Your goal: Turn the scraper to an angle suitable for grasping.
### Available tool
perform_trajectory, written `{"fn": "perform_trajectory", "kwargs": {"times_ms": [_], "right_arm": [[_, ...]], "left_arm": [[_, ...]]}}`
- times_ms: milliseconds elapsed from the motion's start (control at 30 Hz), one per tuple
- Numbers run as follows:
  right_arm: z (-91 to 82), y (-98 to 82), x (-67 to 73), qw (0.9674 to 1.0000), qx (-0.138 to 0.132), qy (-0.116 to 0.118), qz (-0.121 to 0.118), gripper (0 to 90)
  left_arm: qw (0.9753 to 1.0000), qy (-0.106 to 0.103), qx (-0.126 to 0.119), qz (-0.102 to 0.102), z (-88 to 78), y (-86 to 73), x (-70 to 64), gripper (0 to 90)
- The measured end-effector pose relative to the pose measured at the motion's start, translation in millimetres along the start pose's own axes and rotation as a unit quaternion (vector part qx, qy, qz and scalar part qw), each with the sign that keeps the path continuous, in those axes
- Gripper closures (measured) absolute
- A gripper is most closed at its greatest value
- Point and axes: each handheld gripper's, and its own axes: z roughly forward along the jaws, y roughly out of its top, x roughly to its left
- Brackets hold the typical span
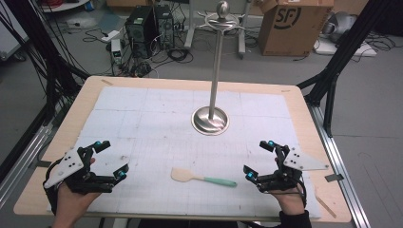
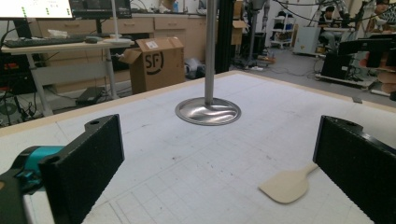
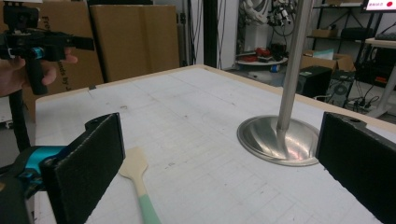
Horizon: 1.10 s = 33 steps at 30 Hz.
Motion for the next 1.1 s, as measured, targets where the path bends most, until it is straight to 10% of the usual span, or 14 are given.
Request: {"fn": "perform_trajectory", "kwargs": {"times_ms": [267,833,1100], "right_arm": [[2.4,-1.0,0.9,0.9999,0.012,0.011,0.001,2.0],[18.6,-18.5,16.1,0.9918,0.086,0.089,-0.033,87.4],[31.3,-32.2,19.1,0.9833,0.143,0.110,-0.020,89.4]], "left_arm": [[1.0000,0.000,0.001,0.000,0.7,0.0,-0.5,2.4],[1.0000,-0.003,0.005,-0.002,3.4,-0.9,-0.3,2.4],[0.9999,-0.006,0.008,-0.001,5.4,-1.5,-1.1,2.4]]}}
